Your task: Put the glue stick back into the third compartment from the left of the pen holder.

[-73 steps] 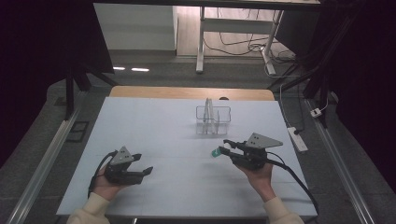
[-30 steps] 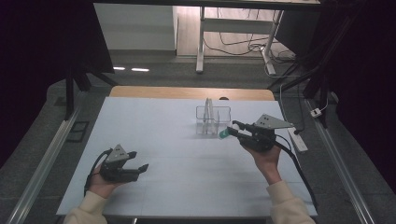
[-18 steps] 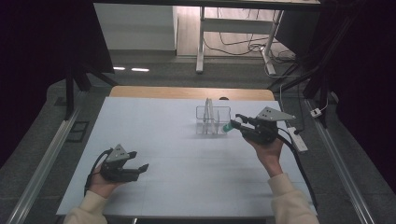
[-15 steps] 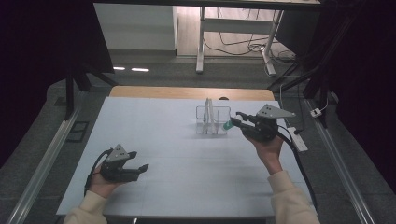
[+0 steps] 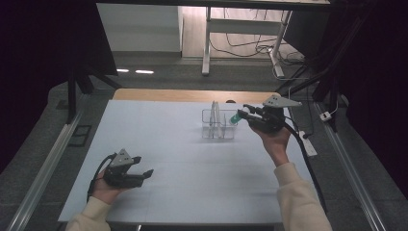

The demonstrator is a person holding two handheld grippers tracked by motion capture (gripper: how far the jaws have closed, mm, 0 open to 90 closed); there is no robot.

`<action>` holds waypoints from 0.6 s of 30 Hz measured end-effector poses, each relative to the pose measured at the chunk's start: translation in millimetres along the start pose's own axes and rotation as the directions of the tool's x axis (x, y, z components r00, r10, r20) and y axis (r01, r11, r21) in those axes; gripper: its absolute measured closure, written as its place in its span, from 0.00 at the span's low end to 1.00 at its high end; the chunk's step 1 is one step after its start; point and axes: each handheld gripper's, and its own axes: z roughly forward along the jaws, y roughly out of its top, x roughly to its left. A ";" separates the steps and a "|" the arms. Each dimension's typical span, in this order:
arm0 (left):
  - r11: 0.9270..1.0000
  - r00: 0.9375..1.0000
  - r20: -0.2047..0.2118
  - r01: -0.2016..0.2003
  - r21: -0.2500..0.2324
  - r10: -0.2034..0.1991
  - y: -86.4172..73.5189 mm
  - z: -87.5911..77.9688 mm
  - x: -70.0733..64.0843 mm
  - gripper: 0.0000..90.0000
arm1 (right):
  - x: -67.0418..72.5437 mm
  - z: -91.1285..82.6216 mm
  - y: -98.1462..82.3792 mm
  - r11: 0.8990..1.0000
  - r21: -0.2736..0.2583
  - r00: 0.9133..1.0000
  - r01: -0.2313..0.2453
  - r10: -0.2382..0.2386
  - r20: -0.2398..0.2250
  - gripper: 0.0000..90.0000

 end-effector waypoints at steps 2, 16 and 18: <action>1.000 1.000 0.000 0.000 0.001 0.000 0.2 0.3 -0.1 0.33 | -3.1 2.5 1.5 1.000 0.006 1.000 -0.011 0.011 0.004 0.72; 1.000 1.000 0.001 -0.004 0.003 0.004 0.1 0.9 0.2 0.32 | -16.1 30.4 7.0 0.995 0.096 0.999 -0.023 0.021 0.026 0.72; 1.000 1.000 0.001 -0.005 0.003 0.005 0.1 0.9 -0.1 0.32 | -18.6 34.1 4.6 0.993 0.112 0.999 -0.027 0.023 0.038 0.72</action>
